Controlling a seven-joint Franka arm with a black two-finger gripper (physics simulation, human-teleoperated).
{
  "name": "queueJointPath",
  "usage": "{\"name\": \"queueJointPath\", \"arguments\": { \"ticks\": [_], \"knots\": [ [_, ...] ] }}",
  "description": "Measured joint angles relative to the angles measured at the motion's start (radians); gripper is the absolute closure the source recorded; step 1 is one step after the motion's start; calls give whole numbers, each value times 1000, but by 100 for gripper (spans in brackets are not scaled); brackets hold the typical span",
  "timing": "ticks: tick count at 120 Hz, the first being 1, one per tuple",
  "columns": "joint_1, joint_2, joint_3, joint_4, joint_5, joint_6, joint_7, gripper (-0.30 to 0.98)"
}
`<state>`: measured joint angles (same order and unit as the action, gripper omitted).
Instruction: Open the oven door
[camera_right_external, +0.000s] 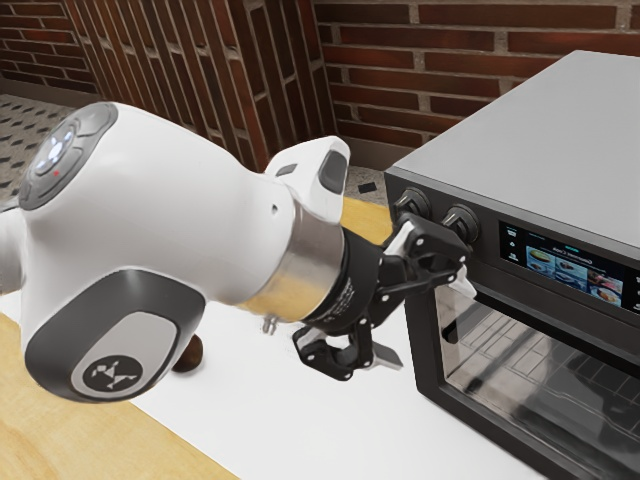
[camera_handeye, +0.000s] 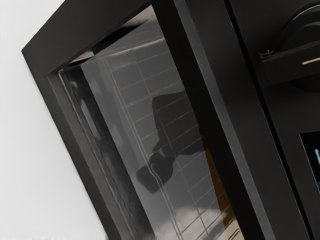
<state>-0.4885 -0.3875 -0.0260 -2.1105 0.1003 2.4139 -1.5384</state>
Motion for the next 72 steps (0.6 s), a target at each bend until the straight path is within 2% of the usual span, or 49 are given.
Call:
{"name": "queueJointPath", "arguments": {
  "ticks": [47, 72],
  "knots": [
    [12, 52, 0, 9, 4, 60, -100, 0],
    [58, 67, 1, 16, 1, 77, -130, 0]
  ]
}}
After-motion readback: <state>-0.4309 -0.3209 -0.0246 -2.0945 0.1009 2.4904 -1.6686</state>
